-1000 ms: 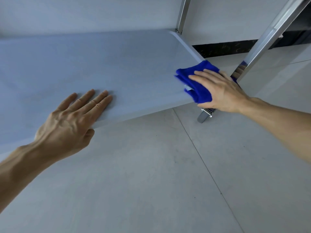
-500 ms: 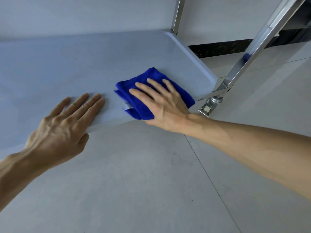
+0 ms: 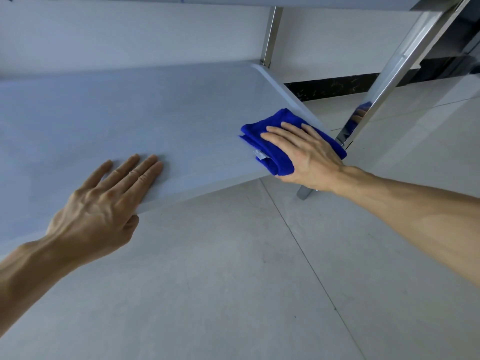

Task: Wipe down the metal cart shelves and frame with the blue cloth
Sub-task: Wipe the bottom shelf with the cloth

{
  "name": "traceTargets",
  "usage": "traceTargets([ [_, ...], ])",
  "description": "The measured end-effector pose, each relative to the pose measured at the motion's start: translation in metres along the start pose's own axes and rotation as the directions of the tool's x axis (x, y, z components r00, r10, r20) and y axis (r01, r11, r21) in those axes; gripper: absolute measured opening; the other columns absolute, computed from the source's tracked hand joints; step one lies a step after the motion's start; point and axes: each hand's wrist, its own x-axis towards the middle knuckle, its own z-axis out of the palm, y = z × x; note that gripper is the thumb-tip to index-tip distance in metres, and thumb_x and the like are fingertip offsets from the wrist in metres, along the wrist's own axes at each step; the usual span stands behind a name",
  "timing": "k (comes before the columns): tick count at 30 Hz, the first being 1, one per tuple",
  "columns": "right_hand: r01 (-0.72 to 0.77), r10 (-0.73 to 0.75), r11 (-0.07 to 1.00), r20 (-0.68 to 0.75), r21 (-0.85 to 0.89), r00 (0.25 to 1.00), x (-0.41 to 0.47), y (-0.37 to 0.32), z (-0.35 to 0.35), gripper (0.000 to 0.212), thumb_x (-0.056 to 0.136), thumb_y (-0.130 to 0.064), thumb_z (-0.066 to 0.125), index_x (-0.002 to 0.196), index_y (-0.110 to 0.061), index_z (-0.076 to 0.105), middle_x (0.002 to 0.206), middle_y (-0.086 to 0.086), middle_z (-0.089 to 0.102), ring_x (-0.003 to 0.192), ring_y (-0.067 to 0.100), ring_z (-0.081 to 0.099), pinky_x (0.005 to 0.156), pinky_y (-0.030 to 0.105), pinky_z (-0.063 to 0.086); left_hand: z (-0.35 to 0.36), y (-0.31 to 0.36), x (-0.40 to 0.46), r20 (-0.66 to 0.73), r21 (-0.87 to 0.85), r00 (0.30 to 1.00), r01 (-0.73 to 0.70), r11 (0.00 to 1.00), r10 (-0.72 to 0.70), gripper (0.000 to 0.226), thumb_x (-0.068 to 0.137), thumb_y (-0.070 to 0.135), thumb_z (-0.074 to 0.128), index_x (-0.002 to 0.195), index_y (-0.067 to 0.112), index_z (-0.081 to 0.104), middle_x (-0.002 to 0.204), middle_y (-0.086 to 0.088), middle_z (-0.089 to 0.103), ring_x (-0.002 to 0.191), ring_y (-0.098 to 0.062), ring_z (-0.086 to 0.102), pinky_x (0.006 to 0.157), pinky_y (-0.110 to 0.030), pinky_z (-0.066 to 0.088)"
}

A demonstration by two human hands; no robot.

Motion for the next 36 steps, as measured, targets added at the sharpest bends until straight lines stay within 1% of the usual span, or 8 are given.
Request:
traceTargets([
  [7,0.045,-0.046,0.998,0.022,0.037,0.999,0.032,-0.103,-0.003,0.11,0.061,-0.056,0.085,0.152,-0.016,0.037,0.156,0.007,0.04,0.143,0.037,0.036,0.115,0.059,0.027,-0.025,0.011,-0.004,-0.081,-0.216,0.993,0.064,0.974,-0.083,0.096,0.07,0.057,0.037,0.157,0.025,0.014,0.158,0.004,0.031,0.145,-0.008,0.02,0.121,-0.027,0.005],
  [10,0.065,-0.119,0.945,0.153,0.319,0.981,0.047,-0.132,-0.023,0.116,0.067,-0.065,0.078,0.157,-0.019,0.02,0.163,-0.001,0.024,0.151,0.024,0.015,0.122,0.047,0.009,-0.035,0.004,-0.006,-0.045,-0.616,0.989,0.081,0.784,-0.137,0.09,0.067,0.056,0.045,0.152,0.04,0.02,0.145,0.005,0.044,0.132,-0.022,0.04,0.11,-0.04,0.033],
  [12,0.025,-0.095,0.821,0.094,0.571,0.991,0.047,-0.125,-0.038,0.091,0.079,-0.053,0.076,0.15,-0.014,0.035,0.155,0.0,0.04,0.144,0.015,0.03,0.119,0.031,0.019,-0.043,0.004,-0.004,-0.089,-0.7,0.979,0.071,0.71,-0.185,0.084,0.071,0.055,0.045,0.151,0.033,0.029,0.145,0.003,0.045,0.129,-0.02,0.045,0.104,-0.032,0.034],
  [15,-0.119,0.166,0.784,-0.021,0.61,0.986,0.035,-0.083,-0.045,0.043,0.1,-0.023,0.056,0.139,-0.008,0.052,0.143,0.006,0.056,0.131,0.019,0.049,0.108,0.019,0.031,-0.06,0.03,0.013,-0.216,-0.596,0.954,0.039,0.802,-0.207,0.075,0.081,0.057,0.043,0.146,0.02,0.041,0.146,0.002,0.046,0.13,-0.016,0.044,0.105,-0.029,0.033],
  [18,-0.314,0.32,0.833,0.067,0.455,0.945,0.014,-0.034,-0.037,0.041,0.102,-0.006,0.04,0.142,-0.007,0.047,0.148,0.009,0.05,0.134,0.026,0.047,0.108,0.027,0.033,-0.075,0.07,0.046,-0.249,-0.463,0.965,-0.038,0.885,-0.088,0.075,0.083,0.062,0.045,0.146,0.022,0.038,0.152,0.003,0.039,0.136,-0.021,0.039,0.112,-0.039,0.03],
  [24,-0.327,0.303,0.862,0.123,0.387,0.945,-0.005,-0.017,-0.015,0.041,0.107,-0.013,0.034,0.146,-0.008,0.045,0.155,0.005,0.043,0.142,0.02,0.039,0.115,0.022,0.025,-0.062,0.142,0.115,0.077,-0.015,0.994,-0.081,0.997,0.082,0.09,0.091,0.068,0.04,0.156,0.023,-0.003,0.165,-0.008,-0.001,0.149,-0.038,0.006,0.114,-0.066,0.018],
  [27,-0.337,0.304,0.86,0.145,0.382,0.941,-0.005,-0.014,-0.013,0.043,0.108,-0.016,0.033,0.149,-0.009,0.041,0.158,0.004,0.037,0.146,0.017,0.033,0.112,0.015,0.017,-0.041,0.141,0.109,0.014,0.144,0.992,-0.128,0.981,0.128,0.082,0.098,0.051,0.041,0.155,0.021,-0.01,0.164,-0.013,0.001,0.148,-0.044,0.006,0.11,-0.07,0.021],
  [36,-0.25,0.24,0.899,0.073,0.359,0.968,-0.009,-0.015,-0.011,0.038,0.103,-0.006,0.041,0.14,-0.001,0.051,0.149,0.011,0.049,0.138,0.027,0.046,0.107,-0.001,0.011,-0.027,0.039,0.013,-0.13,0.249,0.96,-0.209,0.946,0.247,0.078,0.092,0.036,0.059,0.157,0.025,0.017,0.159,-0.013,0.029,0.142,-0.04,0.033,0.105,-0.061,0.036],
])
